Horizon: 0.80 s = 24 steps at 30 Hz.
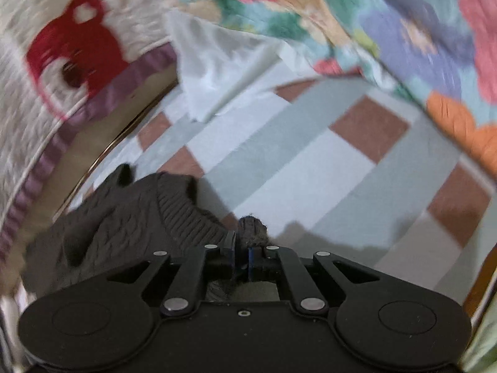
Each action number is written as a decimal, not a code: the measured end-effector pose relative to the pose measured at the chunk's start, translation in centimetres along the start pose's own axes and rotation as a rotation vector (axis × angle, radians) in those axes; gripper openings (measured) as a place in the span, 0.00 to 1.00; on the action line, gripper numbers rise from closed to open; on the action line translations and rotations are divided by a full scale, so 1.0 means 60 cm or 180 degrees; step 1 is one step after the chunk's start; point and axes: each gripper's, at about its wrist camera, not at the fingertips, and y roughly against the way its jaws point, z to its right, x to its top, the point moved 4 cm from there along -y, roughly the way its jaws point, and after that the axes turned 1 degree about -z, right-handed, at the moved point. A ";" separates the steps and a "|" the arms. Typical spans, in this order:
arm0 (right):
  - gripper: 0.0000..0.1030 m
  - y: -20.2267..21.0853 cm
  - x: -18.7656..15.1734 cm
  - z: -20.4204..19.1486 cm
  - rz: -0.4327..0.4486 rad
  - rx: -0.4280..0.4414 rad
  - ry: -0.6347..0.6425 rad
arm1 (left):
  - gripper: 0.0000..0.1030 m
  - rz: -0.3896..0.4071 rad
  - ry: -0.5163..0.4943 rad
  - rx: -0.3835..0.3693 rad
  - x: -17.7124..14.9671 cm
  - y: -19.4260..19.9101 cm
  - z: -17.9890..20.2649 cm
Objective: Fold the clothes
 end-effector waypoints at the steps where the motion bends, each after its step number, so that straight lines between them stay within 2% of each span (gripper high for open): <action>1: 0.06 0.001 0.006 -0.003 0.0004 0.0014 0.0040 | 0.63 -0.0017 -0.0017 0.0040 -0.010 0.008 -0.008; 2: 0.12 -0.003 0.010 0.001 -0.0045 0.0124 -0.0073 | 0.63 -0.0034 -0.0022 0.0077 -0.020 0.014 -0.016; 3: 0.23 -0.007 0.013 0.007 -0.0115 0.0270 -0.0234 | 0.63 -0.0048 0.0023 0.0084 -0.029 0.019 -0.023; 4: 0.43 -0.012 0.016 0.013 -0.0184 0.0415 -0.0396 | 0.63 -0.0060 0.0088 0.0079 -0.040 0.024 -0.030; 5: 0.52 -0.022 0.014 0.024 -0.0292 0.0713 -0.0708 | 0.63 -0.0054 0.0168 0.0070 -0.050 0.030 -0.038; 6: 0.51 -0.031 0.010 0.041 -0.0405 0.1147 -0.1166 | 0.63 -0.0040 0.0256 0.0060 -0.059 0.038 -0.046; 7: 0.51 -0.027 0.009 0.049 -0.0412 0.1280 -0.1299 | 0.63 -0.0025 0.0343 0.0049 -0.069 0.045 -0.054; 9: 0.51 -0.010 0.011 0.054 -0.0346 0.1284 -0.1278 | 0.63 0.0012 0.0530 0.0166 -0.084 0.062 -0.076; 11: 0.51 0.022 0.019 0.036 -0.0102 0.0899 -0.0808 | 0.63 0.0038 0.0735 0.0337 -0.097 0.080 -0.101; 14: 0.51 0.051 0.019 -0.017 0.0102 0.0824 -0.0174 | 0.66 -0.0106 0.1132 0.0660 -0.118 0.101 -0.144; 17: 0.51 0.044 0.000 -0.084 -0.0122 0.1354 0.0292 | 0.66 -0.0550 0.1612 0.1135 -0.146 0.107 -0.187; 18: 0.51 0.040 -0.014 -0.115 -0.0231 0.1498 0.0558 | 0.66 -0.0625 0.1747 0.1171 -0.154 0.110 -0.195; 20: 0.51 0.037 -0.048 -0.182 -0.0448 0.1743 0.1161 | 0.66 -0.0571 0.2026 0.1039 -0.165 0.119 -0.208; 24: 0.49 0.044 -0.164 -0.304 -0.0801 0.2139 0.2464 | 0.66 -0.0439 0.2474 0.0852 -0.181 0.126 -0.222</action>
